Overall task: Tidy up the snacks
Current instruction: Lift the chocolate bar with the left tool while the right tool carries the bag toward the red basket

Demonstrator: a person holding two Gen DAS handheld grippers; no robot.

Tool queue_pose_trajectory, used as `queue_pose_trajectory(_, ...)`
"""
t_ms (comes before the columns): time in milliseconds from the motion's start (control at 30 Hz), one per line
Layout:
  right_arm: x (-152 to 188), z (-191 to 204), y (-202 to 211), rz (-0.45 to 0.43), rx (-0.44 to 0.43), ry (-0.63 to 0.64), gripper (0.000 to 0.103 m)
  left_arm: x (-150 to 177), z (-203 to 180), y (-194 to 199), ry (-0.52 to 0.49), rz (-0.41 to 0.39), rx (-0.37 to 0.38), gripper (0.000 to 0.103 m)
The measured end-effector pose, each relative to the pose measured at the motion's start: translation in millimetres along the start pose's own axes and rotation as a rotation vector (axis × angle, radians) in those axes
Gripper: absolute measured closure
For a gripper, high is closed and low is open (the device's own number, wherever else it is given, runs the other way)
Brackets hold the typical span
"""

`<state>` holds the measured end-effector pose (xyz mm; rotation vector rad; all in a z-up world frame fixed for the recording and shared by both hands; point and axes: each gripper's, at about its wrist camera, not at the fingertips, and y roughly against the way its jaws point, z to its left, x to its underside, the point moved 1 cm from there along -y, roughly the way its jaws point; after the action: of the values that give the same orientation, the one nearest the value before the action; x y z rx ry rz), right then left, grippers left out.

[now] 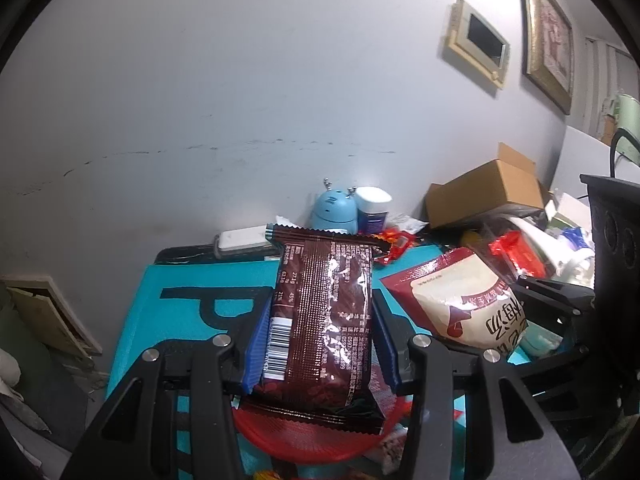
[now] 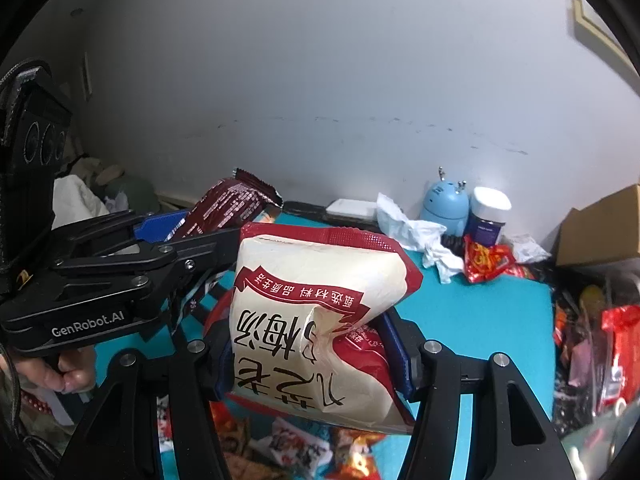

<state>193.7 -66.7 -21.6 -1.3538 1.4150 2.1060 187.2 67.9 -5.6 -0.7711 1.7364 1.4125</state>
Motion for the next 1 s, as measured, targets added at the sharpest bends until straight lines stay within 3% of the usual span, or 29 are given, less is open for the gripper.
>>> queue_pose_trajectory(233,-3,-3,-32,0.025,-0.016,-0.014,0.044,0,14,-29,0.003,0.033,-0.049,0.058)
queue_pose_trajectory(600,7,-18,-75,0.093,-0.015,-0.039,0.043,16,30,-73,0.02,0.147,-0.095,0.058)
queue_pose_trajectory(1000,24,-22,-98,0.163,0.029,-0.035,0.043,32,35,-106,0.029,0.267,-0.125,0.058)
